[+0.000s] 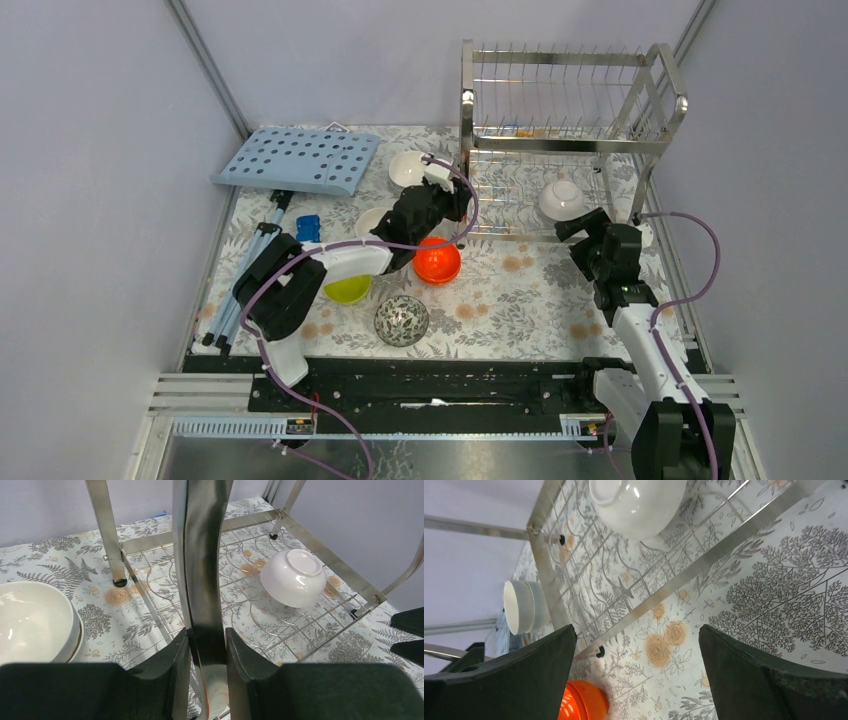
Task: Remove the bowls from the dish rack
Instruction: Pick up the bowl from the dish rack.
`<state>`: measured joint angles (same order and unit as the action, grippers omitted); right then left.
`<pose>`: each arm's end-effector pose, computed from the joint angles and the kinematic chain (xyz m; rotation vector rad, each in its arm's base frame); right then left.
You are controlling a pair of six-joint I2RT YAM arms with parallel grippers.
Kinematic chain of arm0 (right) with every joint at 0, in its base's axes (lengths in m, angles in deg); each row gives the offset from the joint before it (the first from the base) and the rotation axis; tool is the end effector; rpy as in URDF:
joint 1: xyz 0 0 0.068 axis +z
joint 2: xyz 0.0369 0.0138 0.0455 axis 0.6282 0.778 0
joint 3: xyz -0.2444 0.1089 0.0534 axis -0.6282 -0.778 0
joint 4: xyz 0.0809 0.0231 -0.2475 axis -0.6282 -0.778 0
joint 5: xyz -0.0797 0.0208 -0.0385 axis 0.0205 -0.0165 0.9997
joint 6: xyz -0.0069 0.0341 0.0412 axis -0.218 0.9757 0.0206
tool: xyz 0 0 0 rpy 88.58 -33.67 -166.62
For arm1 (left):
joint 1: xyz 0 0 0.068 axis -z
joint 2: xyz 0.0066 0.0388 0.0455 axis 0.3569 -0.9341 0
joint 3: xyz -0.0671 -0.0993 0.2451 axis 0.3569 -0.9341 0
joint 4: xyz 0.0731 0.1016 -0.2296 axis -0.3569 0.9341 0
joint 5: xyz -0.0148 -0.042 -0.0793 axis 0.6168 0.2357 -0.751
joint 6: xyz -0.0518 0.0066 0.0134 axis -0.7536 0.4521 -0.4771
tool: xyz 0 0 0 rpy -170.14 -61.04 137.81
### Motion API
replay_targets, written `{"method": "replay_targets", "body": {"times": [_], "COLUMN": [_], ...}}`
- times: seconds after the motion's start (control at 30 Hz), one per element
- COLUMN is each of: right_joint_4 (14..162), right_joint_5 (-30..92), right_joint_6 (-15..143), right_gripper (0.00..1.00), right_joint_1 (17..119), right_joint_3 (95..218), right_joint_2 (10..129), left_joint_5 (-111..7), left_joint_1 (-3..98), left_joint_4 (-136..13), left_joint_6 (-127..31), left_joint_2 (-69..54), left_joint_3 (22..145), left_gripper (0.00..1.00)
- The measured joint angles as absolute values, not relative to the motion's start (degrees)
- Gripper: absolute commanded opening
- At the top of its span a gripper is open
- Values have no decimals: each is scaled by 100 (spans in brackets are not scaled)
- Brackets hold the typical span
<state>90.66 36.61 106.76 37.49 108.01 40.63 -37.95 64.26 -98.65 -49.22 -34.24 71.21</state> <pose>0.2062 -0.0039 0.2282 0.8515 1.8384 0.5715 0.2989 -0.2773 0.2450 0.3655 1.6251 -0.6647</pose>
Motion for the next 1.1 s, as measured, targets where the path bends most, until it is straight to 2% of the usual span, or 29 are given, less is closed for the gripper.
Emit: {"method": "replay_targets", "body": {"times": [0.13, 0.4, 0.83, 1.1], "right_joint_4": [9036, 9136, 10105, 10240], "right_joint_5": [4041, 4572, 4714, 4848], "right_joint_6": [10798, 11071, 11828, 11922], "right_gripper": [100, 98, 95, 99], "right_joint_1": [3749, 3749, 3749, 3766], "right_joint_3": [10801, 10823, 11094, 11614], "right_joint_2": [3787, 3860, 5175, 5903], "left_joint_5": [-3686, -3312, -2471, -2126], "left_joint_1": [6479, 6636, 7130, 7333], "left_joint_4": [-9863, -9809, -9459, -9461], "left_joint_6": [-4920, -5012, -5180, -5291], "left_joint_2": [-3424, -3310, -2893, -2851], "left_joint_3": [7119, 7018, 6725, 6673], "left_gripper": [0, 0, 0, 0]}}
